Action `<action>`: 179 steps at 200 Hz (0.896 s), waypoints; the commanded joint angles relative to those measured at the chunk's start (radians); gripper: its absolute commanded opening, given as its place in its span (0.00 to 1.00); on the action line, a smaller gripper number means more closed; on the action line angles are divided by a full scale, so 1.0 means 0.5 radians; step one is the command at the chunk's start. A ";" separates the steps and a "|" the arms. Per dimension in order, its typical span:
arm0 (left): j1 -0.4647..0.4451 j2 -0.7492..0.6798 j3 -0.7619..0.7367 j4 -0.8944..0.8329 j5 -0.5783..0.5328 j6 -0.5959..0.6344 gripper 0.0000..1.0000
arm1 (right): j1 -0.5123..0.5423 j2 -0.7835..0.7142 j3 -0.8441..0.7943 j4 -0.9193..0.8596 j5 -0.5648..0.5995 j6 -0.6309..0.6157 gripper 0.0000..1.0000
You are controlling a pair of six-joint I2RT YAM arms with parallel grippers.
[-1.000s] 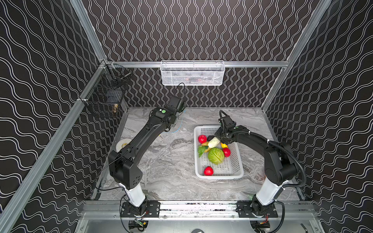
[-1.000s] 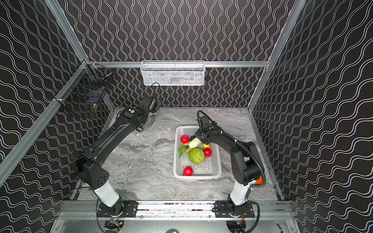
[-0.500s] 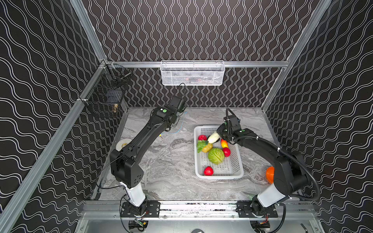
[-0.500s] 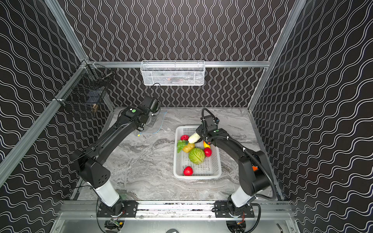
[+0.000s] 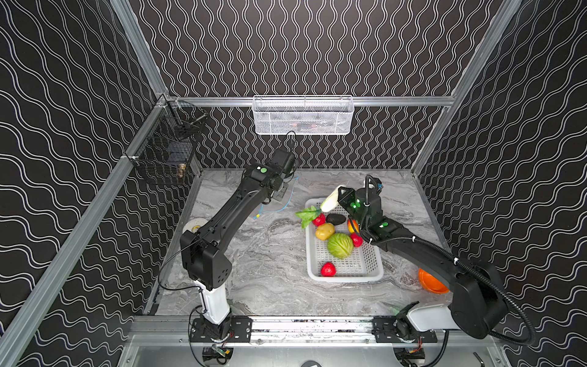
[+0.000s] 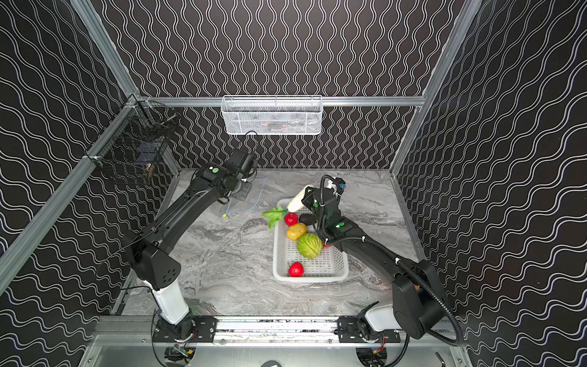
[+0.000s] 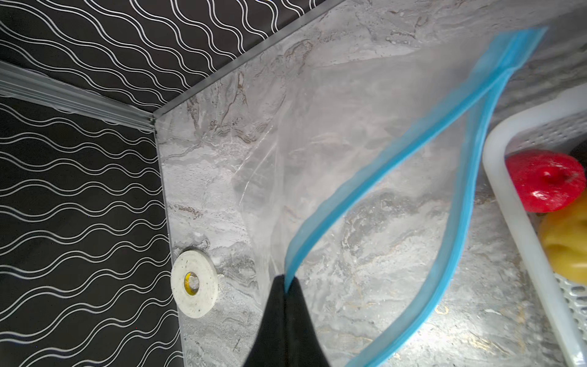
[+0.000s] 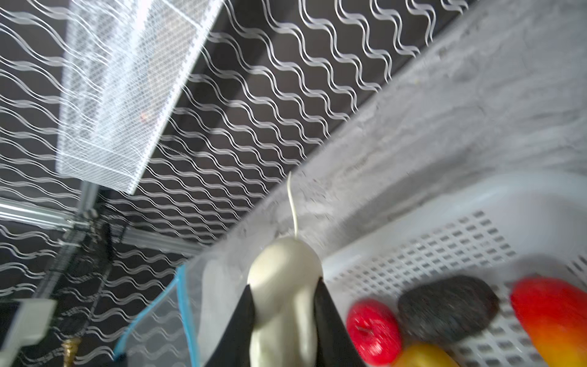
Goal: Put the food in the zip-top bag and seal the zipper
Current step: 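Grasp the white radish in the basket with the right gripper and lift, then carry the white radish toward the open bag held by the left gripper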
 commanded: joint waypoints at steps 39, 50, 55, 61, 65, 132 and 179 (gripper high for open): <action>-0.005 -0.051 -0.047 -0.027 0.050 -0.051 0.00 | 0.248 0.018 0.063 0.508 0.470 -0.323 0.00; -0.006 -0.056 -0.054 -0.026 0.054 -0.052 0.00 | 0.265 0.035 0.080 0.549 0.484 -0.356 0.00; -0.005 -0.061 -0.054 -0.024 0.056 -0.052 0.00 | 0.272 0.042 0.088 0.555 0.497 -0.363 0.00; -0.005 -0.065 -0.057 -0.023 0.057 -0.052 0.00 | 0.282 0.049 0.096 0.569 0.507 -0.374 0.00; -0.005 -0.067 -0.056 -0.021 0.057 -0.053 0.00 | 0.288 0.052 0.096 0.584 0.509 -0.381 0.00; -0.005 -0.065 -0.043 -0.015 0.064 -0.065 0.00 | 0.425 0.109 0.194 0.758 0.697 -0.514 0.00; -0.005 -0.032 0.086 -0.050 0.069 -0.041 0.00 | 0.495 0.174 0.260 0.800 0.769 -0.630 0.00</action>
